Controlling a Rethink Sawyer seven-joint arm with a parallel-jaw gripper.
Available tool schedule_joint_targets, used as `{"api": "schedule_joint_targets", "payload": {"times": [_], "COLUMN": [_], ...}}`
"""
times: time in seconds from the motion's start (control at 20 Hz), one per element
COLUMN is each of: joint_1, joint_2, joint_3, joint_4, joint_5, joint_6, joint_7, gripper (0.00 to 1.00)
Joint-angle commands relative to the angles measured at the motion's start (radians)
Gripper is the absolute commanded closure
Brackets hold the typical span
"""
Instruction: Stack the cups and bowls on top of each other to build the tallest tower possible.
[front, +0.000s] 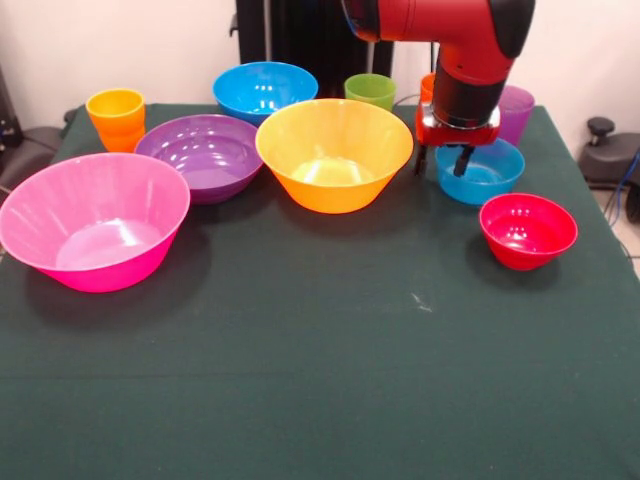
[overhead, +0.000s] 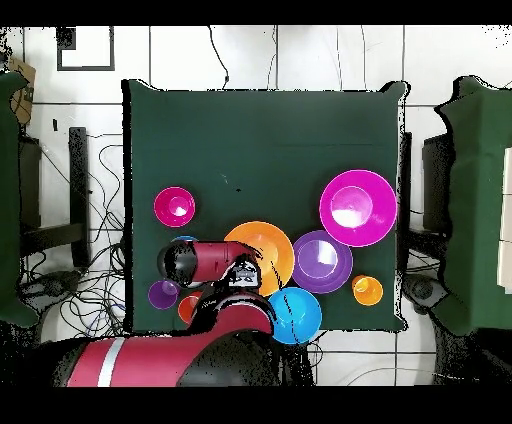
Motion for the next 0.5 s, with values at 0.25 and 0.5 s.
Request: {"api": "schedule_joint_targets", "payload": {"times": [0.25, 0.5], "joint_1": [0.013, 0.017], "joint_2": [0.044, 0.040], "joint_3": [0.072, 0.071], "joint_4": [-0.032, -0.030], "joint_5": [0.012, 0.014], "joint_6": [-0.112, -0.106], "joint_7": [0.168, 0.171], "gripper": [0.00, 0.00]}}
